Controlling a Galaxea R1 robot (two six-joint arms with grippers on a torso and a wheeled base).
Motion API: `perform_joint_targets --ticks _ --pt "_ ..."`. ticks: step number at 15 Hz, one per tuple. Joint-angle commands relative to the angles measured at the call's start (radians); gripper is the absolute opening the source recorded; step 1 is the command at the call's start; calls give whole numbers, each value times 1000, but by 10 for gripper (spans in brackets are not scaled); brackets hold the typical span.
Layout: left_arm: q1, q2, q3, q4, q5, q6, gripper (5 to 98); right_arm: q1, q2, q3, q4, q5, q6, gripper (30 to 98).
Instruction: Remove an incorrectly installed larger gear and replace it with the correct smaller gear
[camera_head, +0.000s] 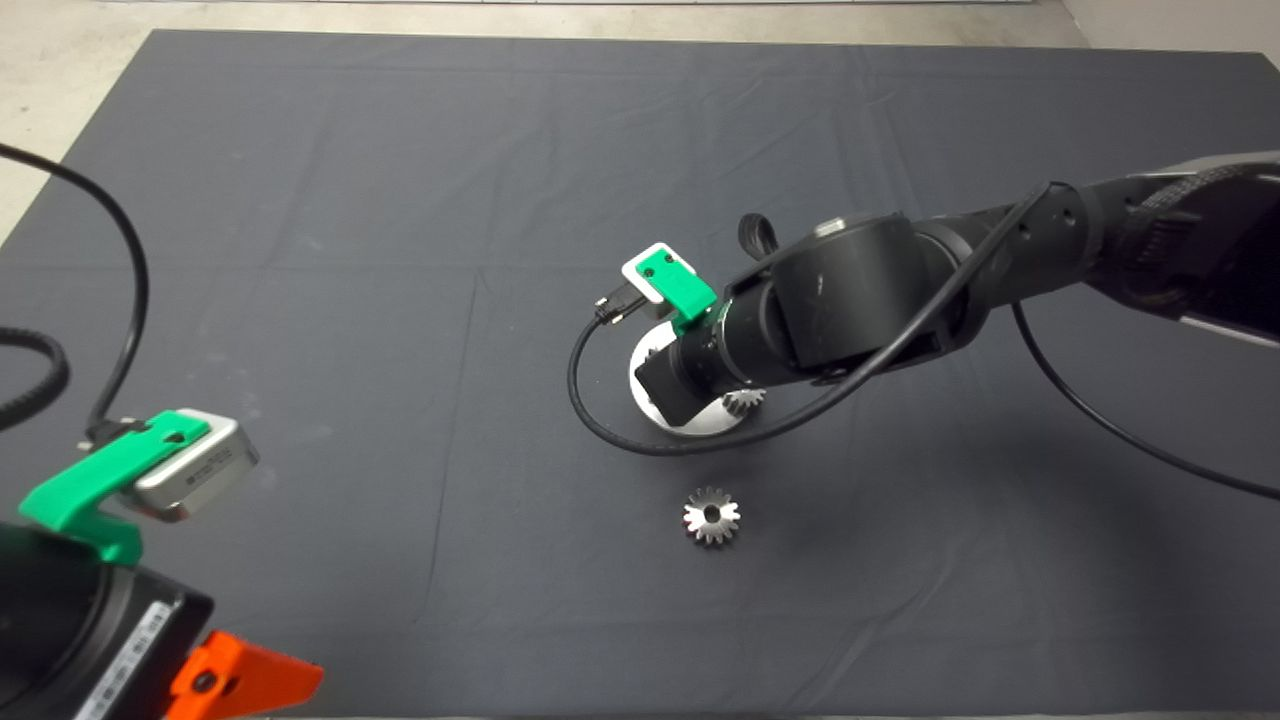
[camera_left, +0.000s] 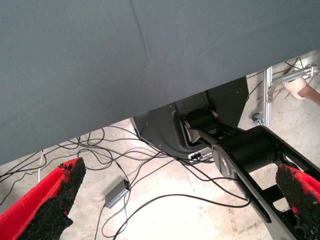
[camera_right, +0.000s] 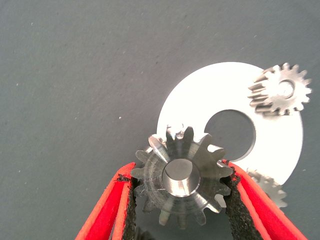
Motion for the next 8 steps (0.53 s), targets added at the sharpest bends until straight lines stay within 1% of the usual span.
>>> perform_joint_targets --ticks 1,3,5,7,8 --pt "-5 -1 11 -16 4 -2 976 5 4 9 -1 -13 9 400" --pt "-5 -1 11 -16 4 -2 976 -7 3 10 -4 -13 9 399" --pt "-5 -1 11 -16 4 -2 976 -21 0 9 -40 -14 9 399" --pt "-5 -1 11 -16 6 -2 976 -30 1 6 -73 -25 9 398" --pt "-5 -1 11 -16 6 -2 976 -32 1 4 -86 -25 9 398"
